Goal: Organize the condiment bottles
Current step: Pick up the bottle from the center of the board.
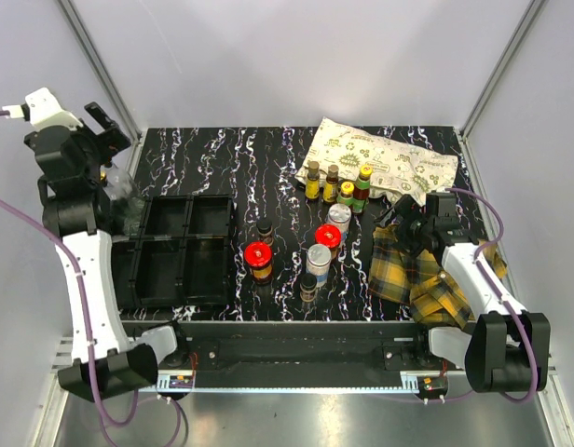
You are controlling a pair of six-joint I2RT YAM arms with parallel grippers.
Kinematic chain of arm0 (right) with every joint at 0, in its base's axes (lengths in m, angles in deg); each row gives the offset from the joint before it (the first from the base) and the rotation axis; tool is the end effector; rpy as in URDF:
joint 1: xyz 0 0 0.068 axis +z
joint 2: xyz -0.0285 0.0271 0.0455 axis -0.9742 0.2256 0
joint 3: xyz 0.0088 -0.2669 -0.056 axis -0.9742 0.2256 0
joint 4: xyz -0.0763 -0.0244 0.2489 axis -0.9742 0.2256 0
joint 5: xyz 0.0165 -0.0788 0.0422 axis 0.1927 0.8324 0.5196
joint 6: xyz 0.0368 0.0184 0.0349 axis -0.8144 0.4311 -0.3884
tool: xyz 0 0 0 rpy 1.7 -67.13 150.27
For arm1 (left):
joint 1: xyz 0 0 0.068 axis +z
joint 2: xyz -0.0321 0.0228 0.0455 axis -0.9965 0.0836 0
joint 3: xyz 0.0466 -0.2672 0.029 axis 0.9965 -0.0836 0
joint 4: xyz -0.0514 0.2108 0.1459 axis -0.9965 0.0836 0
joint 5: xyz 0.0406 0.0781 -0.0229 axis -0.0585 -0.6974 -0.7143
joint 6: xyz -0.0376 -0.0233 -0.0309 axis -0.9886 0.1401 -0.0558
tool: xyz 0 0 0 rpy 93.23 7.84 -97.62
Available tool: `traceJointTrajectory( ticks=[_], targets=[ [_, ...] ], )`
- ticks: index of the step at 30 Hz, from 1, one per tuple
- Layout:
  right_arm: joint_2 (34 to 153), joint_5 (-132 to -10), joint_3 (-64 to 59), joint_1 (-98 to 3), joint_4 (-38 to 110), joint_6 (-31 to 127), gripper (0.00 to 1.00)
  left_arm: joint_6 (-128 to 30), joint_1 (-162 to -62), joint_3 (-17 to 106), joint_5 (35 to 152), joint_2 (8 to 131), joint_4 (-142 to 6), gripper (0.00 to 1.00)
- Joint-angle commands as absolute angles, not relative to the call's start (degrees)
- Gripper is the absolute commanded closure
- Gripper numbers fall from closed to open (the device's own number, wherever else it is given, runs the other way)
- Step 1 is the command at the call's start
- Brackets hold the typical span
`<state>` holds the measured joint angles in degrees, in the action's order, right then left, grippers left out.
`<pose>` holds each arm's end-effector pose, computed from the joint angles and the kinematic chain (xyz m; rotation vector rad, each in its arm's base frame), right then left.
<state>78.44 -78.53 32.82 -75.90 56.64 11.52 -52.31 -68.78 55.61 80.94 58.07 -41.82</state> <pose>0.2344 0.0140 0.2243 0.7626 2.3364 0.6803 0.2168 0.0669 0.4788 -0.4993 1.5827 0.0906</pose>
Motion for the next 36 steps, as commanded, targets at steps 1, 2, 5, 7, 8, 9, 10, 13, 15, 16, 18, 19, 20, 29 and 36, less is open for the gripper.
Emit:
traceJointTrajectory(
  ticks=[1, 2, 5, 7, 8, 9, 10, 13, 15, 16, 18, 19, 20, 29, 36],
  targets=[
    [76.15, -76.68, 32.9, -76.0, 57.44, 14.44, 0.0, -51.8, -72.8, 52.09, 86.66, 53.73, -41.04, 0.01],
    [75.8, -76.58, 32.99, -76.0, 57.79, 14.88, 0.0, -51.8, -74.2, 50.43, 85.96, 53.46, -41.05, 0.01],
    [74.3, -74.74, 33.6, -76.0, 58.67, 15.67, 0.0, -50.75, -80.62, 48.75, 84.21, 53.81, -39.47, 0.01],
    [72.12, -72.38, 34.13, -76.0, 59.02, 15.58, 0.0, -50.57, -84.93, 47.69, 83.5, 53.99, -38.68, 0.01],
    [71.41, -71.76, 34.65, -76.0, 59.37, 15.41, 0.0, -50.83, -86.94, 46.04, 83.67, 53.9, -38.67, 0.01],
    [70.53, -71.4, 35.0, -76.0, 59.46, 15.32, 0.0, -51.62, -89.05, 45.15, 85.15, 53.72, -38.76, 0.01],
    [68.95, -70.7, 35.27, -76.08, 59.46, 15.32, 0.0, -51.97, -90.2, 44.36, 85.17, 53.37, -38.93, 0.01],
    [66.23, -69.29, 36.33, -76.0, 60.43, 15.76, 0.0, -52.77, -94.16, 41.11, 88.59, 52.41, -39.29, 0.01],
    [65.16, -68.68, 36.85, -76.0, 61.39, 16.46, 0.0, -52.07, -96.09, 39.61, 91.12, 51.88, -39.29, 0.01],
    [64.29, -67.98, 37.03, -76.0, 61.83, 16.72, 0.0, -51.89, -96.62, 38.99, 91.92, 51.35, -39.29, 0.01],
    [63.32, -67.53, 37.12, -76.0, 63.32, 17.6, 0.0, -51.71, -97.41, 38.55, 94.81, 50.91, -39.29, 0.01],
    [62.53, -66.75, 37.12, -76.0, 63.85, 17.69, 0.0, -51.8, -97.68, 38.29, 96.14, 50.56, -39.29, 0.01],
    [62.09, -66.39, 37.2, -76.0, 64.9, 17.95, 0.0, -51.97, -98.21, 37.33, 97.37, 50.47, -39.29, 0.01],
    [60.15, -68.32, 38.08, -76.0, 67.28, 20.59, 0.0, -55.67, -111.8, 28.27, 94.41, 48.8, -39.2, 0.01],
    [60.15, -68.94, 38.52, -76.08, 66.93, 20.24, 0.0, -61.46, -122.9, 23.0, 75.62, 46.26, -38.41, 0.01]
  ],
)
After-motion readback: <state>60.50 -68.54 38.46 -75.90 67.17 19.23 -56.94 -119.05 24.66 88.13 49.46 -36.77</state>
